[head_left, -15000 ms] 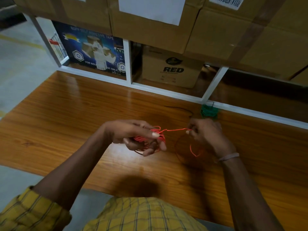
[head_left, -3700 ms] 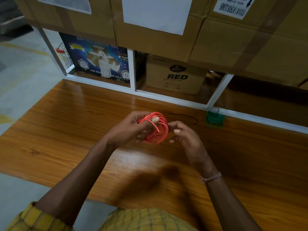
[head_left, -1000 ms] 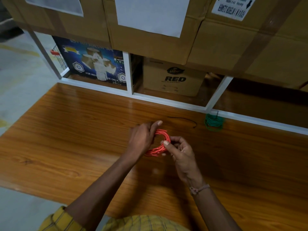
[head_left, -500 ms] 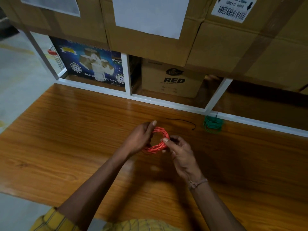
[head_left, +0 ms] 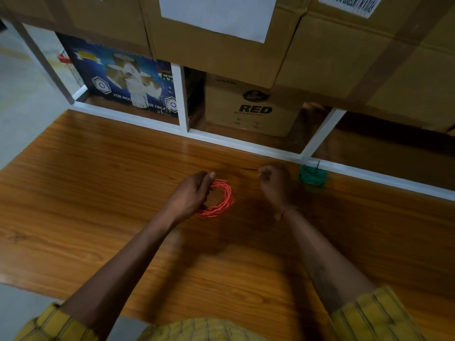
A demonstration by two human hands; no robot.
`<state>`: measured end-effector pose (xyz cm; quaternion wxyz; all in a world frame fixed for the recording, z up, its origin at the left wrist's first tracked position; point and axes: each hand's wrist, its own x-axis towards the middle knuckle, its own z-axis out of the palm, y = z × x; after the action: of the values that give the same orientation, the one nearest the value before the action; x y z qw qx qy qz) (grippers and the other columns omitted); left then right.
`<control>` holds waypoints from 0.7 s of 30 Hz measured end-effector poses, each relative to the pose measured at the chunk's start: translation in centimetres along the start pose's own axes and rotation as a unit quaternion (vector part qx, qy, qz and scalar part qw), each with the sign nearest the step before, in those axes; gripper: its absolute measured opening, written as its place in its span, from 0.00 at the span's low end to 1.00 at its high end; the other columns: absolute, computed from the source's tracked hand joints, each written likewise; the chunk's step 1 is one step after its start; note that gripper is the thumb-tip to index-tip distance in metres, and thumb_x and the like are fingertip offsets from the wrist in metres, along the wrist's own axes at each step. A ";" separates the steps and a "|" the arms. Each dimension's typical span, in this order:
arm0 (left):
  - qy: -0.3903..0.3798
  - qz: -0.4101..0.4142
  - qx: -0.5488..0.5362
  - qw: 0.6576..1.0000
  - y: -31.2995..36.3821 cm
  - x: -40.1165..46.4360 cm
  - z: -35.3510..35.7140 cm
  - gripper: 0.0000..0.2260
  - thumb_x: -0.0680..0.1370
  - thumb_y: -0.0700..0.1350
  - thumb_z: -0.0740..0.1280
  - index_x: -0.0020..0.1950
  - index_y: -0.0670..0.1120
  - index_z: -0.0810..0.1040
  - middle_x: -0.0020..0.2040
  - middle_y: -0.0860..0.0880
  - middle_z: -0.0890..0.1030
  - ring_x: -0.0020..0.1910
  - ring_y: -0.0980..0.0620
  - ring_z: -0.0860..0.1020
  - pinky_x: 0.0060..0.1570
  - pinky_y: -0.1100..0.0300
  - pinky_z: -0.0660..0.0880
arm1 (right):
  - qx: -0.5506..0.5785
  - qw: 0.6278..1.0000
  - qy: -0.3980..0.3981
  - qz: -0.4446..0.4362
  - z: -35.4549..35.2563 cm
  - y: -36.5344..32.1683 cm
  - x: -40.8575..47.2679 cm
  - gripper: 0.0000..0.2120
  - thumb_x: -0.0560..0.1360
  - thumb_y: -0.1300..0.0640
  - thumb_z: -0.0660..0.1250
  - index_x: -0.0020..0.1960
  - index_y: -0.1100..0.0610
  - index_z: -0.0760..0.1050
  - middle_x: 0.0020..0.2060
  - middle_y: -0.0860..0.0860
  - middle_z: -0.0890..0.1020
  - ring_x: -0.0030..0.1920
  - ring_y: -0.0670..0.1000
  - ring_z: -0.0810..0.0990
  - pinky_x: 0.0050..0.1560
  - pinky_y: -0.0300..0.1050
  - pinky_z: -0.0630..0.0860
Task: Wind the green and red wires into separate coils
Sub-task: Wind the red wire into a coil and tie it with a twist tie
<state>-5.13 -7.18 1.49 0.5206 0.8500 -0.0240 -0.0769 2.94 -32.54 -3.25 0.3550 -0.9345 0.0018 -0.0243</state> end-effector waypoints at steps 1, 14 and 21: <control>0.000 0.001 -0.002 1.000 0.0 -0.1 0.0 0.19 0.89 0.55 0.56 0.50 0.44 0.76 0.37 0.48 0.73 0.33 0.54 0.74 0.30 0.64 0.73 | -0.089 0.996 0.011 -0.015 0.3 0.7 1.2 0.07 0.81 0.62 0.67 0.56 0.58 0.82 0.56 0.53 0.80 0.59 0.54 0.78 0.62 0.53 0.78; -0.024 -0.003 -0.068 0.997 0.5 -2.6 0.1 0.16 0.88 0.55 0.57 0.48 0.47 0.74 0.33 0.55 0.69 0.28 0.60 0.70 0.30 0.62 0.69 | -0.387 0.921 -0.037 -0.032 0.3 3.6 0.8 0.15 0.85 0.61 0.60 0.70 0.60 0.74 0.68 0.60 0.78 0.68 0.61 0.78 0.67 0.60 0.77; -0.011 -0.017 -0.059 0.998 0.8 -4.6 0.4 0.17 0.88 0.55 0.57 0.47 0.47 0.76 0.35 0.53 0.72 0.29 0.61 0.72 0.32 0.61 0.72 | 0.059 0.989 -0.078 0.110 -3.1 -1.4 -3.0 0.07 0.85 0.61 0.62 0.60 0.61 0.77 0.54 0.55 0.83 0.54 0.53 0.81 0.43 0.41 0.72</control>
<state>-9.71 -7.34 2.46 0.5684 0.8170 -0.0105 -0.0962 -0.24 -33.53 -0.11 0.4089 -0.9052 0.0750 0.0881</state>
